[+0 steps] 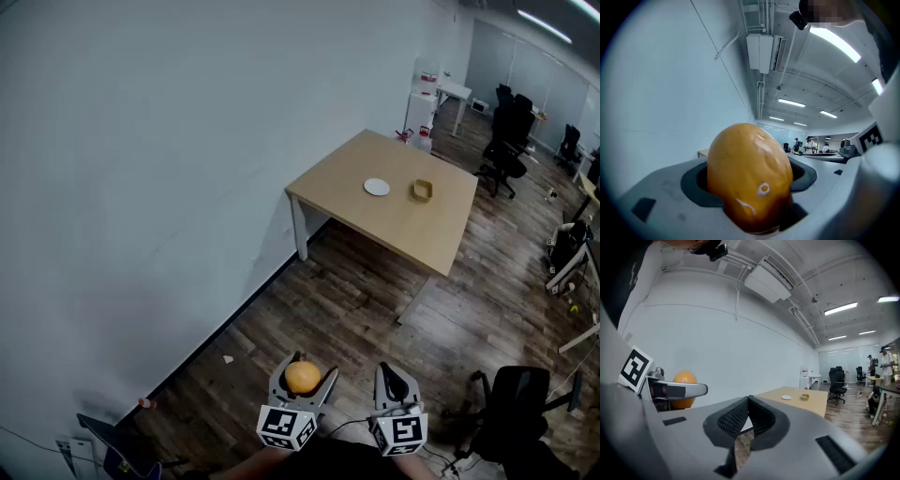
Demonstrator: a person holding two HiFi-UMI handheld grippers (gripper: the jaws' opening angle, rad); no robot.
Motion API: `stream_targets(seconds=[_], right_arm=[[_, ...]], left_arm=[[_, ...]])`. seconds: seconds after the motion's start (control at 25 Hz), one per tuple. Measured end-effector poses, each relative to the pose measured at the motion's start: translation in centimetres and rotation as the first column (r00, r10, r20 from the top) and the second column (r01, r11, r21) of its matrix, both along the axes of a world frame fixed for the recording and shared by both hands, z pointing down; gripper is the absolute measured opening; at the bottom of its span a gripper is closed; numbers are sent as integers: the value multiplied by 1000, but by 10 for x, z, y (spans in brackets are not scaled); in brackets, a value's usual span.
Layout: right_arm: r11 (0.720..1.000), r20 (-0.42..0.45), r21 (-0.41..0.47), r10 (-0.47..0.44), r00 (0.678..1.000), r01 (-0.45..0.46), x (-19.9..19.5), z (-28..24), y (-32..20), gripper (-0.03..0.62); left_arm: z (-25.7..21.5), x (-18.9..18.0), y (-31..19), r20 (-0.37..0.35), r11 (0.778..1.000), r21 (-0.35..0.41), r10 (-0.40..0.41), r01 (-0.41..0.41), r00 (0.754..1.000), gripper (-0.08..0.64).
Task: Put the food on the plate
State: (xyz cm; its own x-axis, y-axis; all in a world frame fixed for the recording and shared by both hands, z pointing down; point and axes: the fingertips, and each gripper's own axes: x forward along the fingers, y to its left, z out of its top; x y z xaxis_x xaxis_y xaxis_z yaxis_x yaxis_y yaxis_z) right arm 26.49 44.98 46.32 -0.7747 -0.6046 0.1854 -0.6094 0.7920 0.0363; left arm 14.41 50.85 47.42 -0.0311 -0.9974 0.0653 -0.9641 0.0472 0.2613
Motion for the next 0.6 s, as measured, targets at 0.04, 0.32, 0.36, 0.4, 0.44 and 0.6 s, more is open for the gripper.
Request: stream_targets(seconds=[0.04,0.32,0.36,0.4,0.44,0.6], right_arm=[[1000,-4,-9,1,1000,-1,-9,0,-2,60],[995,66,-102,29,997,-22,-58,7,-10,60],[994,51,-103,38,998,-33,-64,12,-12,60],[994,35,-102,47,998,-43,-70,16,-13,60],[994,25,-102,53,998,-50,-78,20,-13,60],[993,16,-101,58,998,-56,-109,27,-10,60]], left_arm=[[0,-9,-2,1,1000,4,1,-1,1000,333],[3,-75,0,-34,1000,26,-9,10,999,333],[4,-83,2,-38,999,28,-13,15,999,333],[5,-92,3,-39,999,31,-17,18,999,333],[6,-102,4,-38,999,33,-18,20,999,332],[11,-139,6,-40,999,31,-24,25,999,333]])
